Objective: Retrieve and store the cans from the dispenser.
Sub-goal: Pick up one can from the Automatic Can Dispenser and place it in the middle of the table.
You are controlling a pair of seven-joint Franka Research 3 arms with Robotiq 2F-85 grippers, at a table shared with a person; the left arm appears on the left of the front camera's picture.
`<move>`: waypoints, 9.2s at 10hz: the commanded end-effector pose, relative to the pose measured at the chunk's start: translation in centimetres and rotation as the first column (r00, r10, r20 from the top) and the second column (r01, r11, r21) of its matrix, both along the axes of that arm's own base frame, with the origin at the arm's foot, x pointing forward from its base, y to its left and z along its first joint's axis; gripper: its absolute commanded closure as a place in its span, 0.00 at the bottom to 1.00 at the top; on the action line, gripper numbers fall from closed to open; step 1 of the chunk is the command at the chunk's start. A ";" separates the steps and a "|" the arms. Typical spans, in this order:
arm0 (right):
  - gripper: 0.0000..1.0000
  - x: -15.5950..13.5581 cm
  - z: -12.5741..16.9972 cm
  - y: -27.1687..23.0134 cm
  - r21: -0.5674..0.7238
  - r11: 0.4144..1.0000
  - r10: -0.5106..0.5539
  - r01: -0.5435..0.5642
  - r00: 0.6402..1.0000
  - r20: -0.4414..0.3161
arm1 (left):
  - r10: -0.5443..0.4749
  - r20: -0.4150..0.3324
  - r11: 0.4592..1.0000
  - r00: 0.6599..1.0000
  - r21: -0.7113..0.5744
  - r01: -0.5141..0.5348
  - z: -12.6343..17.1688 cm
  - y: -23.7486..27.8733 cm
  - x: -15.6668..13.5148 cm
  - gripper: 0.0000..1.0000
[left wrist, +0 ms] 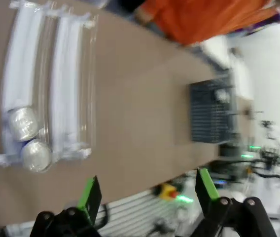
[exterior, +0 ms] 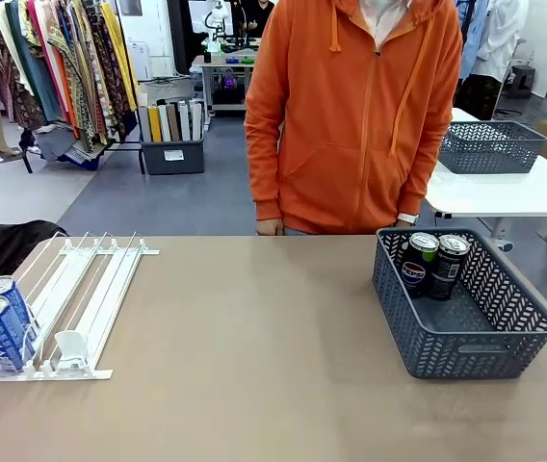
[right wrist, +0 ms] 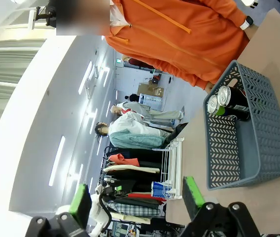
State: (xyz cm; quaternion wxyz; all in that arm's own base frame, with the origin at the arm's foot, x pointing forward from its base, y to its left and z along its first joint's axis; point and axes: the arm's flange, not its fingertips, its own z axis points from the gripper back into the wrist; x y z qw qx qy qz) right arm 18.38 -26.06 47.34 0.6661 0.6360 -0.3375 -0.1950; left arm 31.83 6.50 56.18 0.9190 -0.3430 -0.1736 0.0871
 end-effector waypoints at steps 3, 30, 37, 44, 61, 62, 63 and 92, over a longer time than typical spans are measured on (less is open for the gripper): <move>0.00 0.3 0.5 -0.1 0.008 1.000 -0.006 0.006 1.000 0.021 | 0.099 -0.241 0.861 0.965 0.508 0.039 -1.1 -4.6 -1.0 0.00; 0.00 0.3 0.5 -0.1 0.008 1.000 -0.006 0.006 1.000 0.021 | 0.244 -0.378 0.834 0.893 0.551 0.005 -17.0 -3.8 7.3 0.00; 0.00 0.3 0.5 -0.1 0.008 1.000 -0.006 0.006 1.000 0.021 | 0.253 -0.393 0.826 0.884 0.563 0.014 -17.0 -3.7 7.4 1.00; 0.00 0.3 0.5 -0.1 0.008 1.000 -0.006 0.006 1.000 0.021 | 0.279 -0.309 0.817 0.909 0.575 -0.056 -6.1 -2.0 1.8 1.00; 0.00 0.3 0.5 -0.1 0.008 1.000 -0.006 0.006 1.000 0.021 | -0.087 0.038 0.902 0.995 0.427 0.063 3.8 -18.9 4.6 1.00; 0.00 0.3 0.5 -0.1 0.008 1.000 -0.006 0.006 1.000 0.021 | -0.201 0.010 0.872 0.980 0.457 0.174 1.7 -25.7 5.8 1.00; 0.00 0.3 0.5 -0.1 0.008 1.000 -0.006 0.006 1.000 0.021 | -0.318 -0.054 0.826 0.947 0.474 0.304 -0.6 -31.9 5.9 1.00; 0.00 0.3 0.5 -0.1 0.008 1.000 -0.006 0.006 1.000 0.021 | -0.364 -0.059 0.919 0.930 -0.185 0.348 0.0 -9.4 8.3 0.00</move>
